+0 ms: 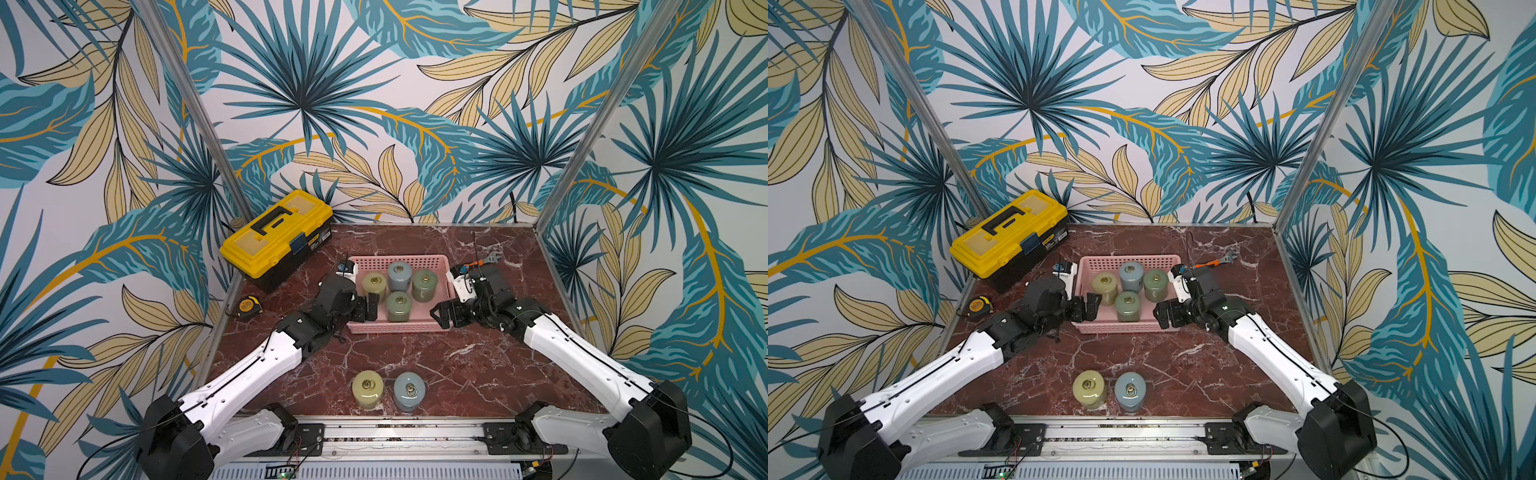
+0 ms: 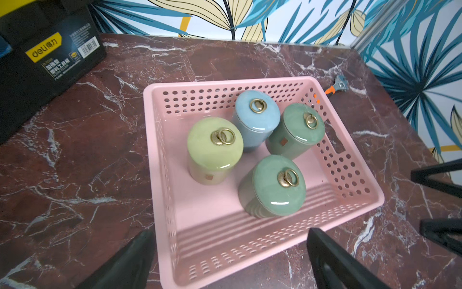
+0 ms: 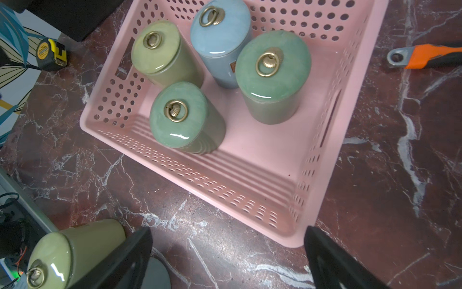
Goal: Take the tea canister out of the basket
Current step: Pick up the tea canister from the basket.
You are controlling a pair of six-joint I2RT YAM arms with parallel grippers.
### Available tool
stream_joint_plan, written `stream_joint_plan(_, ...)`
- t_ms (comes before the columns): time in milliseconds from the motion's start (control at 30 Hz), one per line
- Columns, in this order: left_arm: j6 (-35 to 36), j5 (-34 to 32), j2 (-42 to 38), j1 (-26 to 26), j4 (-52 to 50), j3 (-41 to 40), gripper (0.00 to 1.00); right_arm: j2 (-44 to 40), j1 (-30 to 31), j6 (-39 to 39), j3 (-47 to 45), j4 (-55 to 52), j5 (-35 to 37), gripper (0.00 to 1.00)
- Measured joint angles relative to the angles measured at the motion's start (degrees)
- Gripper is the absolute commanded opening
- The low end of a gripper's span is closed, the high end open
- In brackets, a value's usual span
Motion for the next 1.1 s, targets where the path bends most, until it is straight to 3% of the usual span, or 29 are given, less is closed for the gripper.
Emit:
stream_joint_plan(233,-0.4,7.0,-0.6,9.0,10.9,-8.3,1.00,4.0,3.1,-0.8,4.3,-1.3,0.7,0.99)
stream_joint_plan(400,0.0,8.4,-2.7,13.1,16.2,-13.6,1.00,7.9,5.7,-1.5,7.8,-2.6,3.2,0.99)
stream_joint_plan(733,2.5,6.9,-8.8,13.5,25.2,-21.5,1.00,16.3,9.1,-2.6,14.3,-4.1,7.6,0.99)
stream_joint_plan(1100,3.7,4.6,-13.1,13.5,28.5,-23.3,1.00,25.3,11.2,-3.7,21.0,-4.3,9.0,0.99)
